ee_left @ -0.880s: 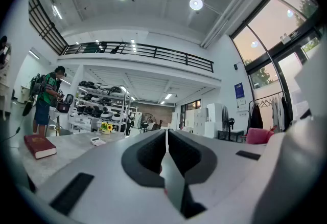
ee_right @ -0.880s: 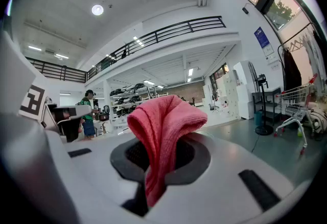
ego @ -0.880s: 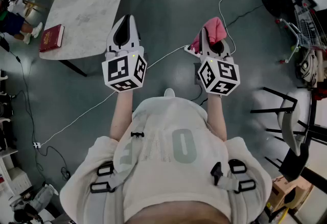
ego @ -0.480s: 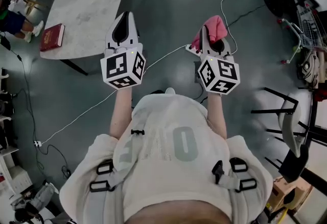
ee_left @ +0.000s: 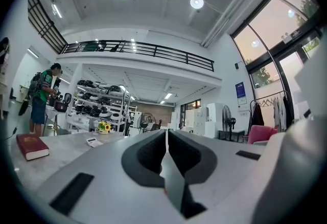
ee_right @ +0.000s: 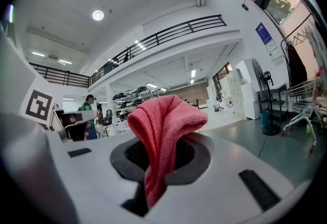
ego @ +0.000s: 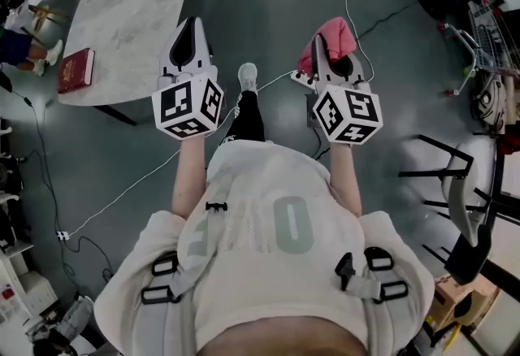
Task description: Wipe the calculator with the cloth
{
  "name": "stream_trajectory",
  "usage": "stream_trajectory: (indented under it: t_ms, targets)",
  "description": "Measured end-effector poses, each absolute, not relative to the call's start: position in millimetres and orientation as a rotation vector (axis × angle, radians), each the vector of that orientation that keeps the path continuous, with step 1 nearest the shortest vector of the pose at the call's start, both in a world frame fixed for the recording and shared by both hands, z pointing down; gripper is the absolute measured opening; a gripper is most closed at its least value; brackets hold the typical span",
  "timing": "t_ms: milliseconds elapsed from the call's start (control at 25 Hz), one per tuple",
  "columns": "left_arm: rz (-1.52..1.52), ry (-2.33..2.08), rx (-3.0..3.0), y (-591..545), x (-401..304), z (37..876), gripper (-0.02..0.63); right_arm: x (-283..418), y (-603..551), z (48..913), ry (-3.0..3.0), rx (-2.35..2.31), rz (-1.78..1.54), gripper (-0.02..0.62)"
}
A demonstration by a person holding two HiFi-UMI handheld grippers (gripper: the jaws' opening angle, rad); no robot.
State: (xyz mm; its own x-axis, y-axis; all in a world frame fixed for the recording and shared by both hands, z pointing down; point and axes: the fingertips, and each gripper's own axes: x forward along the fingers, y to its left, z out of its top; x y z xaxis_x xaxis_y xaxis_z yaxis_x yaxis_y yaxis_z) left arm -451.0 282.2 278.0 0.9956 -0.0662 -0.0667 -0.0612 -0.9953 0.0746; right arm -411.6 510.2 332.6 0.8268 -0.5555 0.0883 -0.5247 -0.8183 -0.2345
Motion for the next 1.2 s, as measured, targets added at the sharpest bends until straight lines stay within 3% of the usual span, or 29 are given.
stream_trajectory:
  t_ms: [520, 920, 1200]
  targets:
    - [-0.211, 0.01, 3.066, 255, -313, 254, 0.029, -293, 480, 308, 0.811, -2.828, -0.105, 0.055]
    - [-0.107, 0.098, 3.066, 197, -146, 260, 0.029, -135, 419, 303, 0.771, -2.841, -0.163, 0.055]
    - [-0.199, -0.01, 3.18, 136, -49, 249, 0.029, -34, 348, 285, 0.842, -2.947, -0.159, 0.055]
